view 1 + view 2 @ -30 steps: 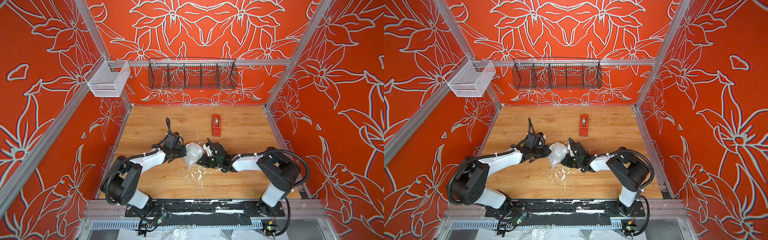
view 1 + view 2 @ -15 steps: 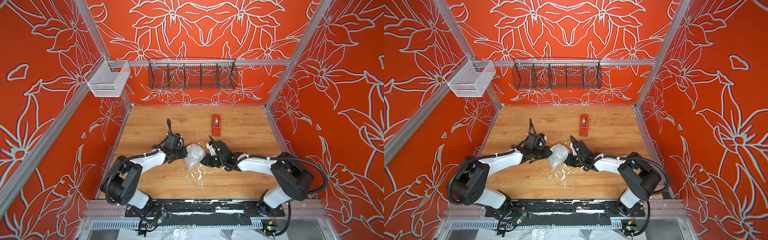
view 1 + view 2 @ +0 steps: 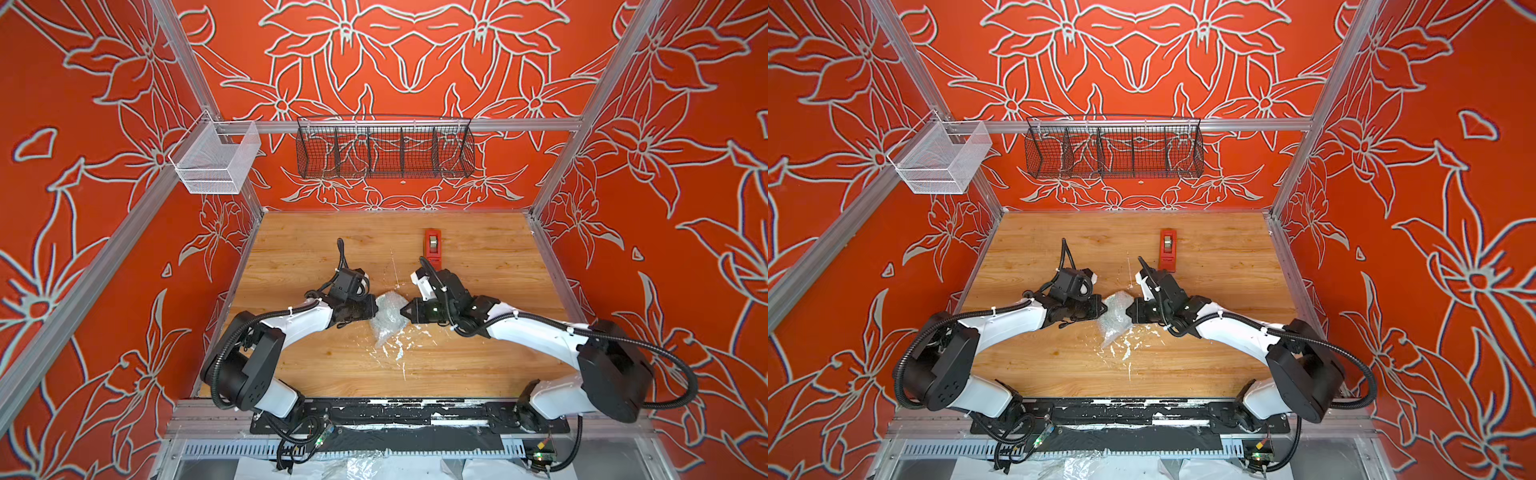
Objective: Wrap bowls in bubble wrap
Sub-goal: Stick the tape on the bubble wrap.
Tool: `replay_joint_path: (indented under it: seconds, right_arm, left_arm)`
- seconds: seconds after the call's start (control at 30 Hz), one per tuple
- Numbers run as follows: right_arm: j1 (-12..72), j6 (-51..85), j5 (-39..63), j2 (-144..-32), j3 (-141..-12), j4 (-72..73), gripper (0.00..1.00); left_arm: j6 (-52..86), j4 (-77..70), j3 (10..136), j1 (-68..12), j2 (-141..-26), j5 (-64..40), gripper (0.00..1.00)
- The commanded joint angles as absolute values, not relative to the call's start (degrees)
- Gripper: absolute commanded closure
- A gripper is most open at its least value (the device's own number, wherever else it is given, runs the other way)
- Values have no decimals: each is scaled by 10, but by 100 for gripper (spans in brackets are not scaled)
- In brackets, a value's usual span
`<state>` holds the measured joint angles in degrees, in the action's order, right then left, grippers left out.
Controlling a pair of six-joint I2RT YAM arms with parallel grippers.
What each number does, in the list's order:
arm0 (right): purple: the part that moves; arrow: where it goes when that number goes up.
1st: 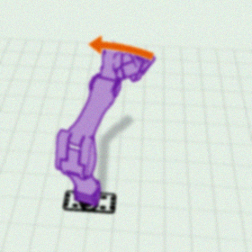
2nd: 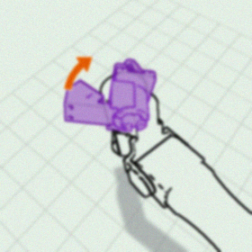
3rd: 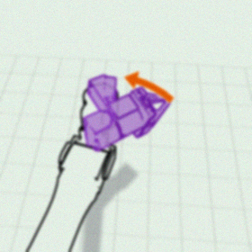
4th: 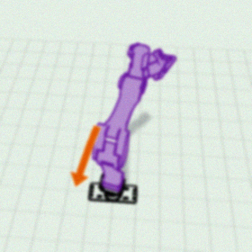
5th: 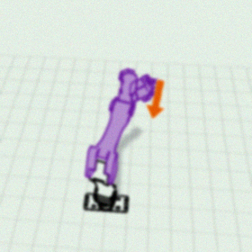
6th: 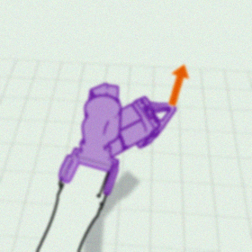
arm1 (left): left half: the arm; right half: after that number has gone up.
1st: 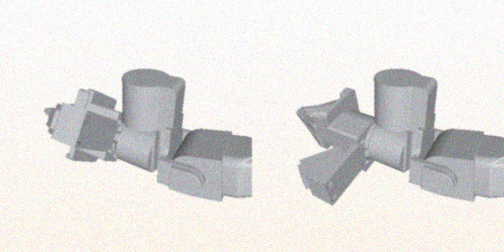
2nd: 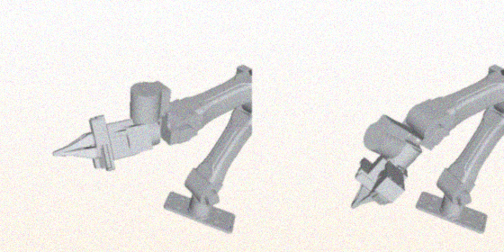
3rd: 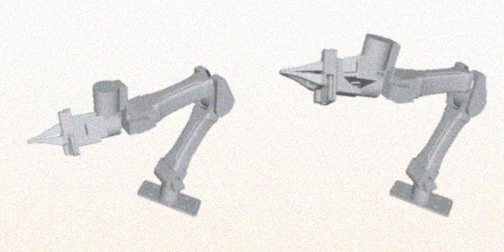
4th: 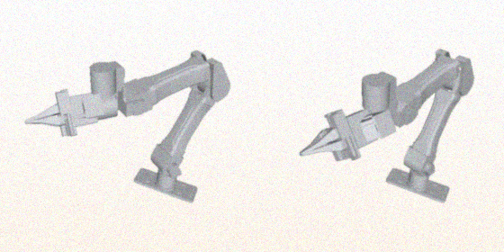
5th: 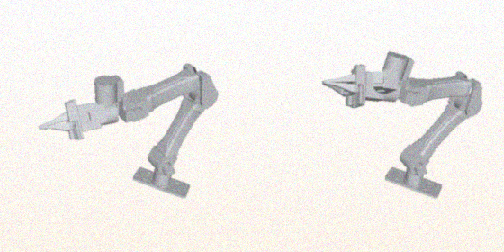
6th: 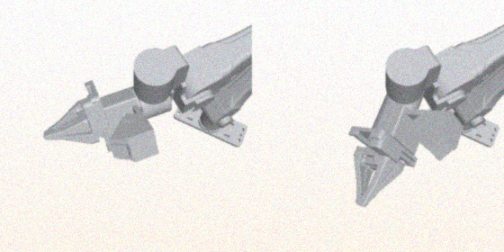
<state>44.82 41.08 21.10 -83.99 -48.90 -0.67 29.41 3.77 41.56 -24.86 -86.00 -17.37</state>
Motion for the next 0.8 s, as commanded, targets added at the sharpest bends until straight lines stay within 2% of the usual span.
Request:
replay_joint_path:
  seconds: [0.0,0.27,0.5,0.77]
  right_arm:
    - [462,397,231,-877,-517,3,92]
    - [466,421,238,-957,-519,57,93]
    - [466,444,213,-1018,-501,107,99]
    - [466,489,198,-1019,-454,132,99]
  left_arm:
    - [290,58,408,-256,-870,-185,100]
    - [289,64,408,-257,-867,-180,100]
    - [288,61,404,-257,-870,-178,100]
    - [291,54,401,-256,-868,-173,100]
